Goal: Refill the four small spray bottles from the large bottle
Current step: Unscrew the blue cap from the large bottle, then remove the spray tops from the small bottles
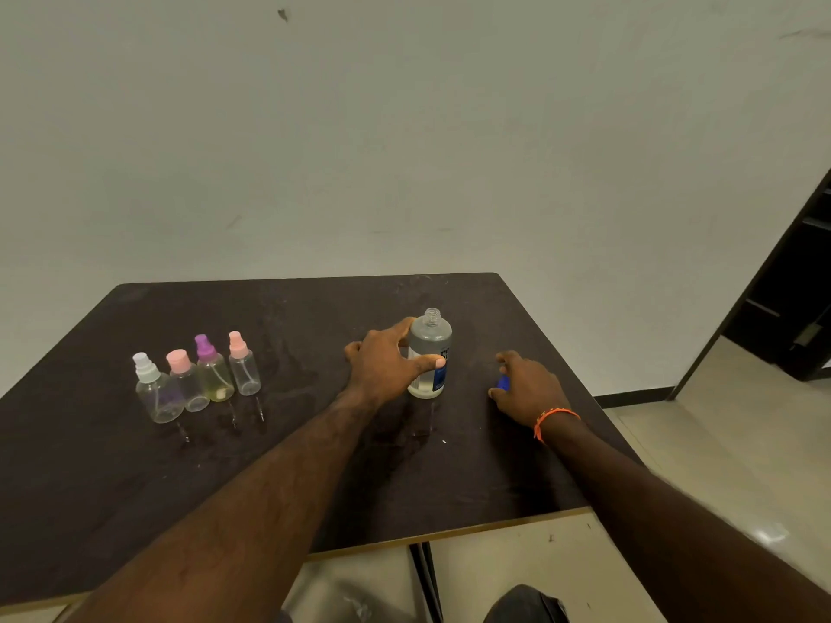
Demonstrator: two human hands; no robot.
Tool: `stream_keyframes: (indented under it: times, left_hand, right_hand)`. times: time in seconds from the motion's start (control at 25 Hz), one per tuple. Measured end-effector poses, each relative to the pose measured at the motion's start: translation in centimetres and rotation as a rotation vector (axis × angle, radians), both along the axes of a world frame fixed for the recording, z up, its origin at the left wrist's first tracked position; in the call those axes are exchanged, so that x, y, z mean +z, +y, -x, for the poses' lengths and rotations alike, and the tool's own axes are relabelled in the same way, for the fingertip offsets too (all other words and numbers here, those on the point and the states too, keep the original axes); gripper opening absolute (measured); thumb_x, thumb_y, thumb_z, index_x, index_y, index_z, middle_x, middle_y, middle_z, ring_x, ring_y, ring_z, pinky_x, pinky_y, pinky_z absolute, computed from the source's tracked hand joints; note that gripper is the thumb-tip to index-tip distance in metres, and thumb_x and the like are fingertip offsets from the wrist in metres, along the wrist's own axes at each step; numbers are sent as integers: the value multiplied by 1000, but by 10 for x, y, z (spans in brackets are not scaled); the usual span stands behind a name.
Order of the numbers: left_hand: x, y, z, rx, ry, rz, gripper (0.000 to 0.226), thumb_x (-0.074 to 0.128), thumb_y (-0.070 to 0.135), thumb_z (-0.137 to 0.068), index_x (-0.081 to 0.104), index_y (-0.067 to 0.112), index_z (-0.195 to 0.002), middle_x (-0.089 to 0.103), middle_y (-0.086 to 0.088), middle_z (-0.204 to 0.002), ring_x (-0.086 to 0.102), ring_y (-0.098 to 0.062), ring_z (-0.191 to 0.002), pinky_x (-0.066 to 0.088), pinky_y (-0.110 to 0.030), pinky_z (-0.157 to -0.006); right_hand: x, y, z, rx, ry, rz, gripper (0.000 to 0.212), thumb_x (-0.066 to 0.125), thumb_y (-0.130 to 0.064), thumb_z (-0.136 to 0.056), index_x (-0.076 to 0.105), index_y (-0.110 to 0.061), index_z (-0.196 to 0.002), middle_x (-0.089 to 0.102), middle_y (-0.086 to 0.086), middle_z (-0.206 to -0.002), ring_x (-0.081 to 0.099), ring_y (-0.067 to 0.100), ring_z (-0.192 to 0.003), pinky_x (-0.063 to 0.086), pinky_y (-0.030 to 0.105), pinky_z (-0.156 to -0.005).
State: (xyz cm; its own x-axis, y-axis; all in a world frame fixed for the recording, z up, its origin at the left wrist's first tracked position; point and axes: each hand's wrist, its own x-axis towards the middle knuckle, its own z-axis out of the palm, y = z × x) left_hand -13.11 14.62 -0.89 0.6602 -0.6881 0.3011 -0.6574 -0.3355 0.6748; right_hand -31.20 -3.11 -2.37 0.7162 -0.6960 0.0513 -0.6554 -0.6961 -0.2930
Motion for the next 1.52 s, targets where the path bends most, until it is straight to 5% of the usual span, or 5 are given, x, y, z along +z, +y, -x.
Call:
stream_keyframes:
  times: [0.48,0.72,0.88,1.16,1.52]
  left_hand:
    - [5,-25,-14,-5,84,-88,70,68,76,-73,44,59,-136,68,21,-117,58,-11,-117,29,-45,-92]
    - [14,-3,-19,83,137,-108,126,81,75,-65,17,31,-164,53,6,-153,42,-21,-145,25,-53,-112]
    - [14,60,-31,139,47,-114,102,78,65,-77,29,35,-161,58,7,-146,40,-18,-144,26,-49,-111]
    - [-6,185,-48,51,-391,-117,61,63,52,-84,60,29,-140,66,5,-124,51,-16,-126,30,-49,-116]
    - [-11,247,-78,138,-466,-226,63,64,53,-86,56,29,-144,57,7,-147,40,-14,-141,25,-47,-117]
  right_hand:
    - [15,27,-38,148,-20,125,57,60,-23,-87,47,-26,-142,53,0,-144,48,23,-130,42,43,-107]
    - [19,42,-32,200,-210,240,49,57,-8,-82,56,-19,-129,61,5,-127,57,28,-110,50,44,-92]
    - [16,72,-34,338,-229,313,33,56,-15,-79,61,-22,-111,65,1,-110,59,25,-93,52,42,-77]
    - [10,157,-104,527,-303,91,41,59,-19,-81,56,-27,-121,62,-6,-117,57,17,-106,53,39,-86]
    - [28,224,-212,544,-218,-253,87,75,-14,-78,30,-15,-153,49,8,-149,49,26,-134,43,38,-108]
